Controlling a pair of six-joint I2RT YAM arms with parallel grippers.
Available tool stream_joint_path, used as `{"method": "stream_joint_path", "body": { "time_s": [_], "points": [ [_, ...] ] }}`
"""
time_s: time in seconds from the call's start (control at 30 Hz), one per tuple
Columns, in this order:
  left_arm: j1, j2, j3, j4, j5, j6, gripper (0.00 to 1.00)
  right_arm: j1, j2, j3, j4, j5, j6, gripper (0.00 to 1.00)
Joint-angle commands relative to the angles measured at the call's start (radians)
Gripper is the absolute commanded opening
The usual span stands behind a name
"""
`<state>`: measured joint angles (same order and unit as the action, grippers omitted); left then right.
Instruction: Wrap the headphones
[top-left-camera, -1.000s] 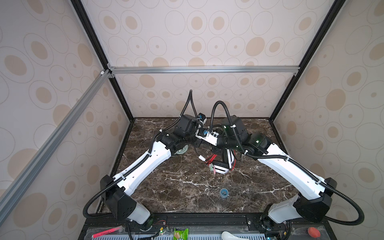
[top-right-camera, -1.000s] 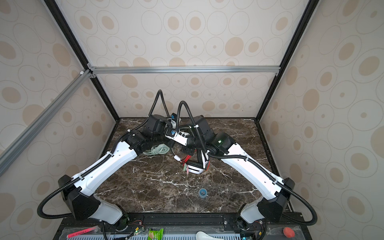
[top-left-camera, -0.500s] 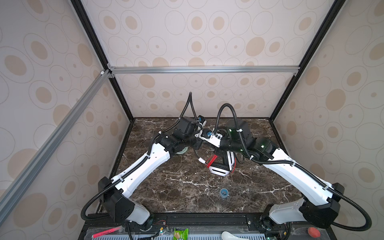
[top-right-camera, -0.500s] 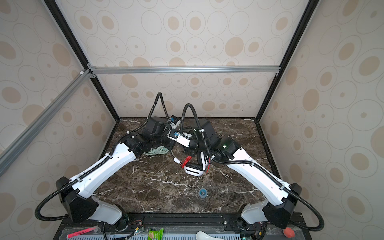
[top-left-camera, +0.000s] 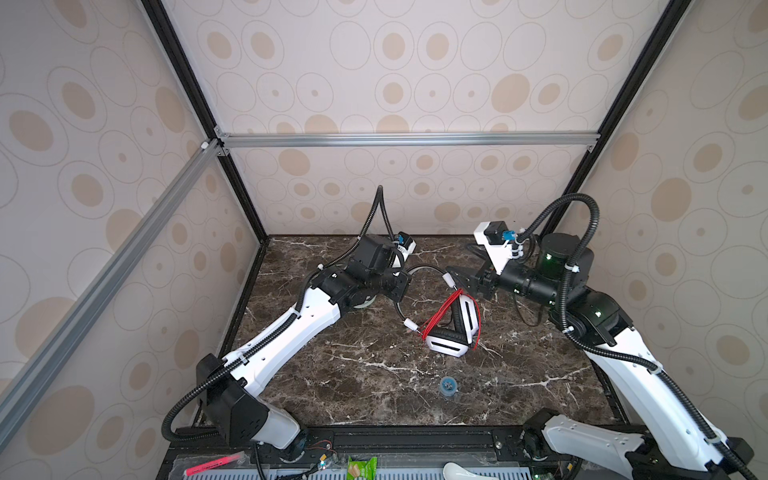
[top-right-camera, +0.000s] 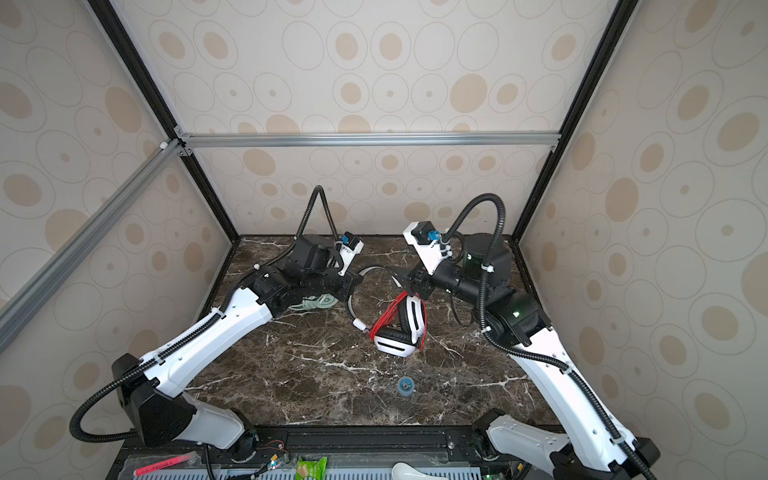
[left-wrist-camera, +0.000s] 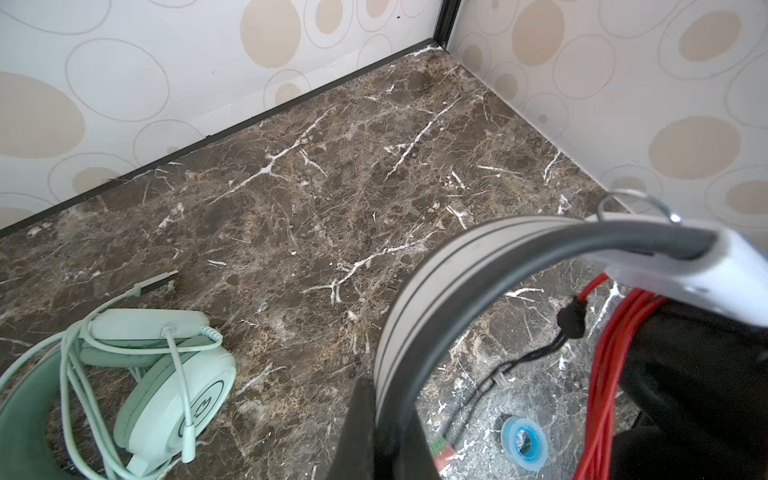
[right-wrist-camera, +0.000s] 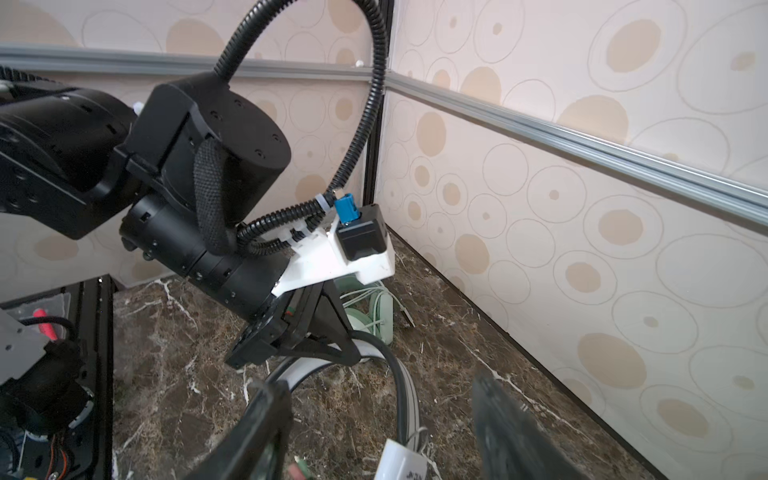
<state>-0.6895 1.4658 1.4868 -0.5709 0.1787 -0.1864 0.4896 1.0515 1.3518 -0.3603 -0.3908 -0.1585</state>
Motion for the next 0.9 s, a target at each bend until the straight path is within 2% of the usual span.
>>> {"method": "stream_joint_path", "body": {
  "time_s": [0.0,0.1,0.23,0.3,0.43,0.5,0.53,0.67,0.87],
  "points": [
    [0.015,-0.049,0.108,0.059,0.07,-0.066,0.0,-0.073,-0.052,-0.067,0.091,-0.095,0.144,0.72],
    [0.035,-0.039,0.165,0.038,0.088,-0.063,0.0,-0.16,-0.073,-0.11,0.145,-0.152,0.24,0.73],
    [0.094,-0.01,0.27,-0.017,0.122,-0.038,0.0,-0.35,-0.058,-0.154,0.289,-0.294,0.432,0.74],
    [0.12,0.002,0.319,-0.04,0.148,-0.032,0.0,-0.412,-0.044,-0.161,0.339,-0.328,0.472,0.77],
    [0.166,0.009,0.38,-0.068,0.173,-0.016,0.0,-0.45,-0.023,-0.174,0.38,-0.356,0.417,0.82],
    [0.183,0.004,0.39,-0.064,0.183,-0.019,0.0,-0.449,-0.003,-0.163,0.361,-0.399,0.353,0.94],
    [0.191,0.004,0.395,-0.06,0.186,-0.025,0.0,-0.448,0.007,-0.155,0.33,-0.414,0.32,0.96],
    [0.206,0.005,0.422,-0.049,0.196,-0.057,0.0,-0.437,0.026,-0.154,0.279,-0.458,0.242,0.96],
    [0.228,0.02,0.48,-0.034,0.24,-0.111,0.0,-0.401,0.046,-0.217,0.314,-0.486,0.249,0.96]
  ]
}}
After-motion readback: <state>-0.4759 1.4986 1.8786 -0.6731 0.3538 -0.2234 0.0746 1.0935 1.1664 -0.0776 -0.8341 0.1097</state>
